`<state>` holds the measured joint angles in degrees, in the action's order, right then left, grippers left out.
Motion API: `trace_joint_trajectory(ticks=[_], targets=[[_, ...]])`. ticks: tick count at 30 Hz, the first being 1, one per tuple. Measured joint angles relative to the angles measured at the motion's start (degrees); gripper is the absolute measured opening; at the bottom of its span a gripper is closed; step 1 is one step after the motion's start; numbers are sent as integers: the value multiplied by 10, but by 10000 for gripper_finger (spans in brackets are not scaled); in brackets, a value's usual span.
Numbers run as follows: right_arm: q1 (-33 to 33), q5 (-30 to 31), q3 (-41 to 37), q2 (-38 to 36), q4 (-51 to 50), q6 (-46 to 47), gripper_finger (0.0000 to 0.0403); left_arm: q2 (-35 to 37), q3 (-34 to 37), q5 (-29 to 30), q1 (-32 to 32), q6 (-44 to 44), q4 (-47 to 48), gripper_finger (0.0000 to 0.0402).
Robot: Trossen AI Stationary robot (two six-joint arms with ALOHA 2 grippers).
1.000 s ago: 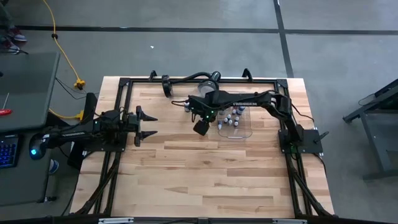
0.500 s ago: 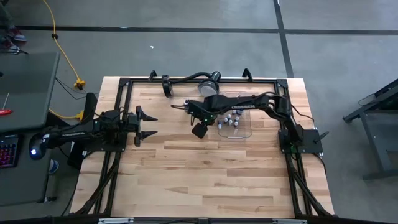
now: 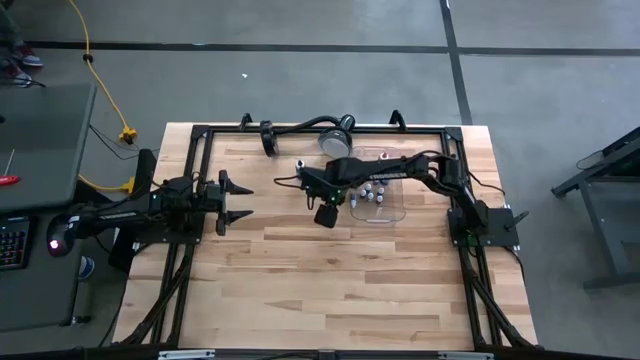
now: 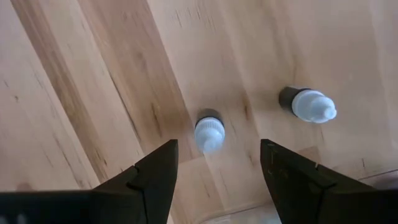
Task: Pick & Place food coloring
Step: Put the small black food coloring bottle into the transparent bin
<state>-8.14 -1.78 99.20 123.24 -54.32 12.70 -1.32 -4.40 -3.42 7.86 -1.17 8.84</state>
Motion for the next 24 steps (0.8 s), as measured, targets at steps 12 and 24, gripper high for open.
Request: trace_joint_trajectory(ticks=[12,24], targets=[[4,-7,1,5,6,-60,211,0,0,0,0,0,0,278],[7,19,0,9,11,-102,208,0,0,0,0,0,0,278]])
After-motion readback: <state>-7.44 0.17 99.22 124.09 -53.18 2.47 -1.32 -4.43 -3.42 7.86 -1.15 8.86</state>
